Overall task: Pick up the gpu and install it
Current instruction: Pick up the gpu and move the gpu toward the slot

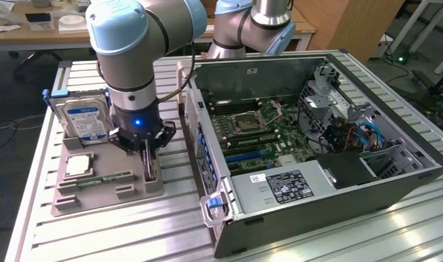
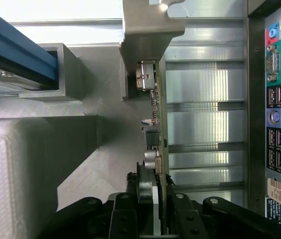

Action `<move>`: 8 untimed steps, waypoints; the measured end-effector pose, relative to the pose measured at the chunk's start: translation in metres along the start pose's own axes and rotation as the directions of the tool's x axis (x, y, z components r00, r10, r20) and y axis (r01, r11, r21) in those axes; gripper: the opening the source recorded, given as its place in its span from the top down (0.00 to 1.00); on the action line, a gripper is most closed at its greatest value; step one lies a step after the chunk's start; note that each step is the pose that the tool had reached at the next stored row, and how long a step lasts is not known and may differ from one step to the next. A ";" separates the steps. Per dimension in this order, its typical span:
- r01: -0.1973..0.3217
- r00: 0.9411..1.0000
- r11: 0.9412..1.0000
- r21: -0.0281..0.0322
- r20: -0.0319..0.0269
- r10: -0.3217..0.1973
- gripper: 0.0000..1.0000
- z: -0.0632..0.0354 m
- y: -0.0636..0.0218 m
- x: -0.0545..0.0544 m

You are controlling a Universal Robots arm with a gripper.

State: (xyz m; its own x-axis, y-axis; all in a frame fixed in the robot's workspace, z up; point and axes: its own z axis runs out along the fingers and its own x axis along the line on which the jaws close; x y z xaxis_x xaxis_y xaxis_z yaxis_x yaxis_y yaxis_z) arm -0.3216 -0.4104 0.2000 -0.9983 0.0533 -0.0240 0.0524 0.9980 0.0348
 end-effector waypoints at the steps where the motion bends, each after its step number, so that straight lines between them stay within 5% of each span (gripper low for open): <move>1: 0.000 1.000 1.000 0.000 0.000 0.000 0.71 0.0000 0.0000 0.000; 8: 0.000 1.000 1.000 0.000 0.000 0.000 0.71 0.0000 0.0000 0.000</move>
State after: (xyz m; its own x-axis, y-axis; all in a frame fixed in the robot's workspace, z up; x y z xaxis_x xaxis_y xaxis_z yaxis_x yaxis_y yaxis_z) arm -0.3216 -0.4104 0.2000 -0.9983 0.0532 -0.0241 0.0524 0.9980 0.0349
